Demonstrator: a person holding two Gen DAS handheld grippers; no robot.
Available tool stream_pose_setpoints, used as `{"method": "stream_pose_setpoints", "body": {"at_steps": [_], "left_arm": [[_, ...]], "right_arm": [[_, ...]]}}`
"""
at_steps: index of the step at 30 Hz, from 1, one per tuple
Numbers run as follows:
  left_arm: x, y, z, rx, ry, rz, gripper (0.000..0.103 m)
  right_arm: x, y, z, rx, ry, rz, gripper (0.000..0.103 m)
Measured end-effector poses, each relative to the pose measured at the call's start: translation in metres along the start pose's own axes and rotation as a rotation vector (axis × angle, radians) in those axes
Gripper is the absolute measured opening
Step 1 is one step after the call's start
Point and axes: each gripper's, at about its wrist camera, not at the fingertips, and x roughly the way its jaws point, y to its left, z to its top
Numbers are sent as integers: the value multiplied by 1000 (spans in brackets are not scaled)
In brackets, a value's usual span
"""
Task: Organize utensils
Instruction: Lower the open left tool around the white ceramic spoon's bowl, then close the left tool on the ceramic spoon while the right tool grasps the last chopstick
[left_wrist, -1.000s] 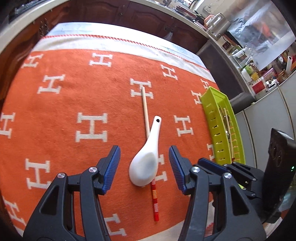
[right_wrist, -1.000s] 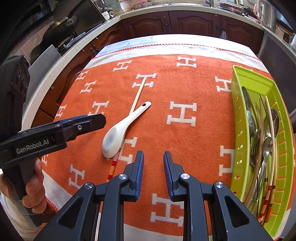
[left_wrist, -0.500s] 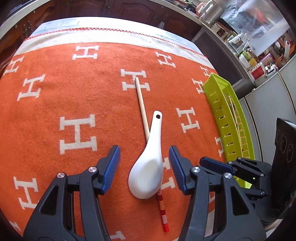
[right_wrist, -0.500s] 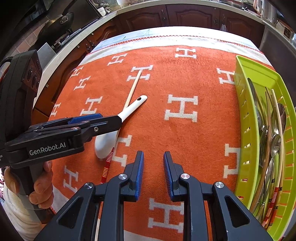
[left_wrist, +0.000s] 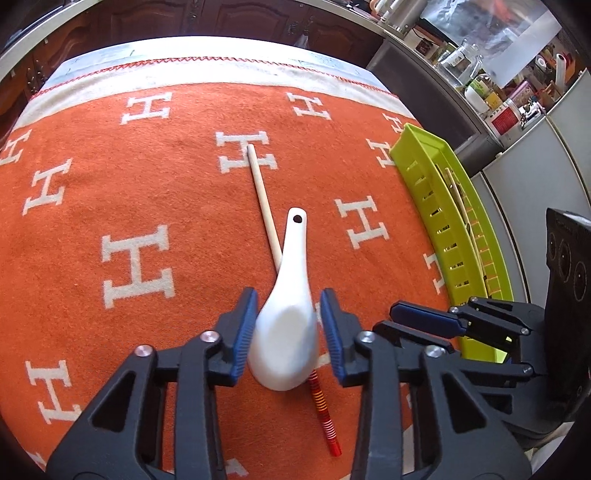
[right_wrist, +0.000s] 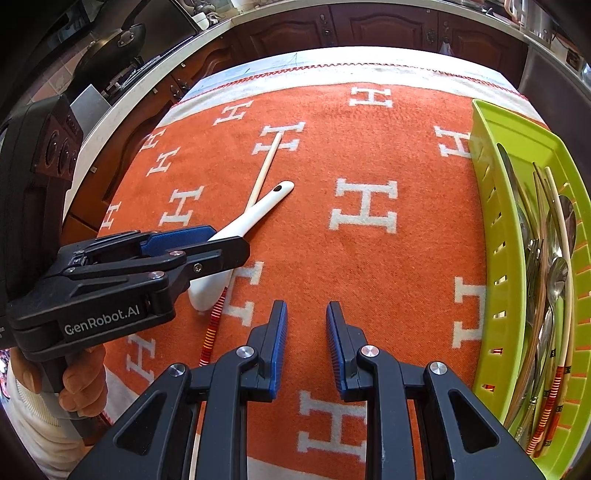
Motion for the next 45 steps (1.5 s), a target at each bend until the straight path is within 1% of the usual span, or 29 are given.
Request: {"method": "stream_pose_setpoints", "body": {"at_steps": [3,6,10,14,19,24,26,31,37,43,45], "left_arm": [[0,-1,-4,2,2,-37,27],[-2,-2,-9,1,-6,-57,26],[-5,-3,-14,-5,-19,-58,25],[-10,-11,-21,27,-27,-42,25],[-11,-9,-27,27,-2,-68,25],[-13,9,-29,-33,34,-153,25],[-15,14,-31,-41,45,-172,25],[-20,25,-38,-58,59,-189,26],[-26,33,-46,-49,66,-195,27],[-28,31,-47,-18,73,-193,27],[-29,33,-48,-13,75,-204,29]], "right_arm": [[-1,0,0,1,0,0,22],[-1,0,0,-1,-2,0,22],[-1,1,0,-3,-4,3,22],[-2,3,-1,-9,-4,9,22],[-1,4,-1,-9,-2,14,22],[-2,5,-2,-15,-2,17,22],[-2,6,-3,-16,-3,18,22],[0,7,-3,-13,0,28,22],[-6,17,-2,-28,-19,94,22],[4,36,-2,-70,1,86,22],[8,37,-4,-73,17,80,22]]}}
